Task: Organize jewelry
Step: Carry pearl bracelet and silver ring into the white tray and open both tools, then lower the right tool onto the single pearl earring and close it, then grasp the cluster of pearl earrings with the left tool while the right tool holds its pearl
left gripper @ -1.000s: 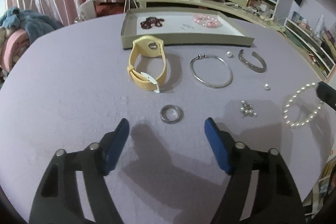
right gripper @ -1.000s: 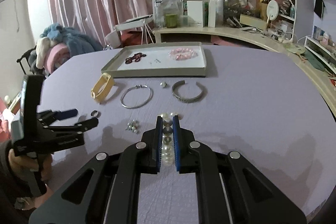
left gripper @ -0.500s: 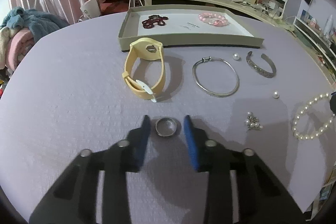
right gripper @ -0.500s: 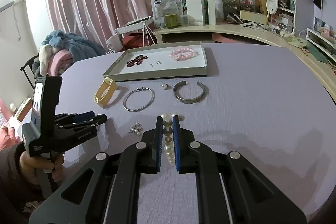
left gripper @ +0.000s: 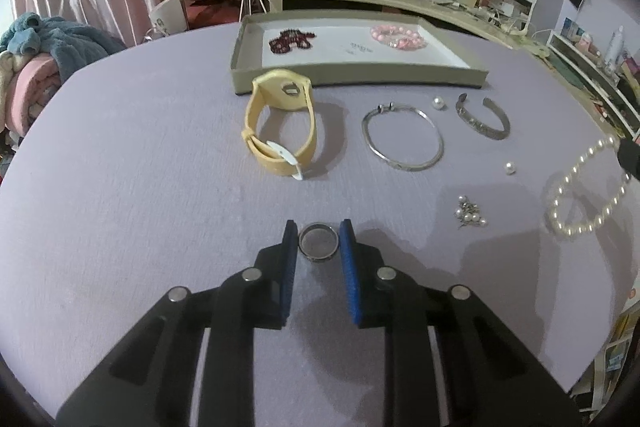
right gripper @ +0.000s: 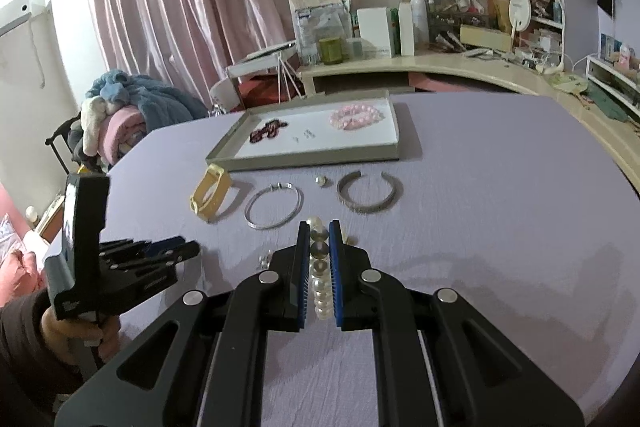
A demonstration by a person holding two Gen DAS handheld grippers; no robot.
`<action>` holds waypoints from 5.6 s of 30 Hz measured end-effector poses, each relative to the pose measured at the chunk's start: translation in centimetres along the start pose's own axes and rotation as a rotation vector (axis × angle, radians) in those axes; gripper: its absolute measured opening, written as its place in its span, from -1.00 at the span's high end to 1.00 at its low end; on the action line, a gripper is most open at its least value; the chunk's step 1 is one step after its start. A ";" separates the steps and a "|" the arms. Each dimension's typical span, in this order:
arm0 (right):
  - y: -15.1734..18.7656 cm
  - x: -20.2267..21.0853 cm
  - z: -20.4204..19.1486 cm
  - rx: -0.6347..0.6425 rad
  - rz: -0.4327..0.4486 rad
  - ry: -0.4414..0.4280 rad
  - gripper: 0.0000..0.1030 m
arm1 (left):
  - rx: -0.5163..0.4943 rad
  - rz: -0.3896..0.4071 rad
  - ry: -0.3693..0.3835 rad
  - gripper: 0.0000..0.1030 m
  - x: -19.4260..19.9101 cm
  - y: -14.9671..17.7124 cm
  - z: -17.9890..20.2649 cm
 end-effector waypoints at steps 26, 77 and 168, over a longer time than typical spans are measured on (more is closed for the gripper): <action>-6.4 1.3 -1.6 0.064 0.149 0.037 0.81 | 0.015 0.228 -0.013 0.58 8.4 -6.5 -4.3; -13.4 -18.7 1.2 -0.023 -0.099 0.065 0.25 | 0.013 0.143 0.142 0.58 -7.6 -21.0 -6.4; 1.8 -10.3 1.8 0.052 -0.206 0.196 0.69 | -0.015 0.205 0.005 -0.75 4.1 -1.3 -2.5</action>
Point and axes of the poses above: each gripper's, at about its wrist camera, not at the fingertips, and x roughly against the way its jaws point, z to its right, y to its underside, the point moved 4 cm from there along -x, roughly the way its jaws point, and after that the axes turned 13 degrees about -x, right-handed, at the moved point
